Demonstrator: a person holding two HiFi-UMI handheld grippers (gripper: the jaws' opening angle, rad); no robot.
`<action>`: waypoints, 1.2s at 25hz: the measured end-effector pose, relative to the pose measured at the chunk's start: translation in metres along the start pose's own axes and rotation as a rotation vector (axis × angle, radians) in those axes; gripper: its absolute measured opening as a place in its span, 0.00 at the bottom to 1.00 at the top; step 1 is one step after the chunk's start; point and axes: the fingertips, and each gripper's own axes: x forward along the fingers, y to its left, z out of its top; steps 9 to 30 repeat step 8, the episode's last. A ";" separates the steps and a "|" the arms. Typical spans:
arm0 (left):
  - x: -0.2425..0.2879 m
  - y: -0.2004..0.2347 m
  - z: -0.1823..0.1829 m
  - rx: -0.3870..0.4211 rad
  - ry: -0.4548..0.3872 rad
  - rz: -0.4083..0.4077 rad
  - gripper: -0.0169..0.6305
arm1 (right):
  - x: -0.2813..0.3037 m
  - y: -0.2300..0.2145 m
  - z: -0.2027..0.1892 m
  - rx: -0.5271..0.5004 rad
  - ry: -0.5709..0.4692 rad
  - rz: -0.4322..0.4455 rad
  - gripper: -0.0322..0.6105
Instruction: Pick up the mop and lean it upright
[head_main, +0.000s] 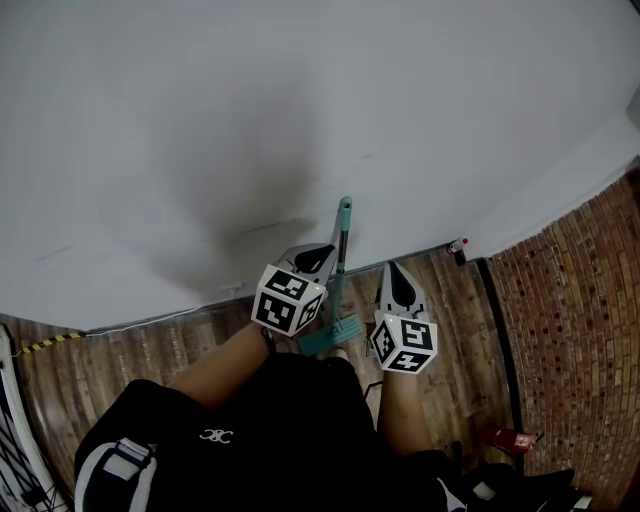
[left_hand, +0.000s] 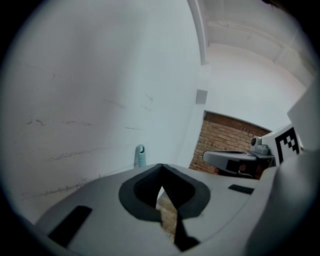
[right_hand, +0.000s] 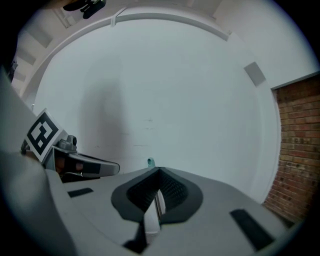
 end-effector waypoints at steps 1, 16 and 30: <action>-0.001 0.000 0.000 0.000 -0.001 0.002 0.02 | 0.000 0.000 0.000 0.001 0.000 0.000 0.07; -0.003 0.003 -0.002 -0.001 0.003 0.011 0.02 | 0.000 0.004 0.000 0.000 0.001 0.012 0.07; -0.003 0.003 -0.002 -0.001 0.003 0.011 0.02 | 0.000 0.004 0.000 0.000 0.001 0.012 0.07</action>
